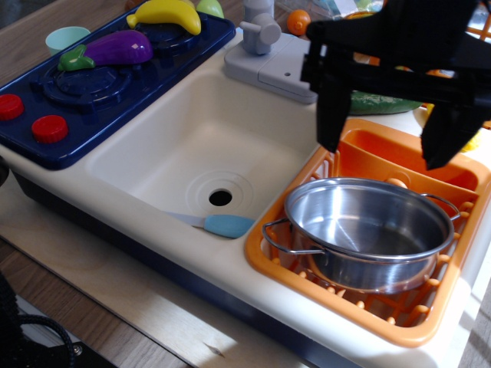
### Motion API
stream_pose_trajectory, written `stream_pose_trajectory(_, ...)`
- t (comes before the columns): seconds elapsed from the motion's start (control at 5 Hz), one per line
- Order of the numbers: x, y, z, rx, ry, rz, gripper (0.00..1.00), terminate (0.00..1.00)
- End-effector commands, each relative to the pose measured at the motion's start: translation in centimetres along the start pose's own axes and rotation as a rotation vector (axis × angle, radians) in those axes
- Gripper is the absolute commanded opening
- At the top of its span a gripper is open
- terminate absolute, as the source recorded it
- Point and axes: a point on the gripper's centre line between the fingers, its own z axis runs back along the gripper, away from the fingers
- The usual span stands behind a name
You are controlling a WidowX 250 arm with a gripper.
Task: Put pan from drying rack into sink
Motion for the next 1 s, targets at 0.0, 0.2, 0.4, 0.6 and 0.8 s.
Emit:
stream_pose_trajectory(0.0, -2.0, -2.2, 1.6, 0.011, -0.028, 0.197, 1.0, 0.0)
stream_pose_trajectory(0.2, -3.5, -3.1, 1.8, 0.014, -0.02, 0.306, 1.0, 0.0)
stream_pose_trajectory(0.4, -4.4, -2.7, 1.6, -0.009, -0.018, 0.417, 1.0, 0.0)
stream_pose_trajectory(0.6, -5.1, -2.0, 0.7, -0.051, -0.021, 0.513, 1.0, 0.0)
stream_pose_trajectory(0.8, -5.3, -1.3, 0.3, -0.073, -0.017, 0.585, 1.0, 0.0)
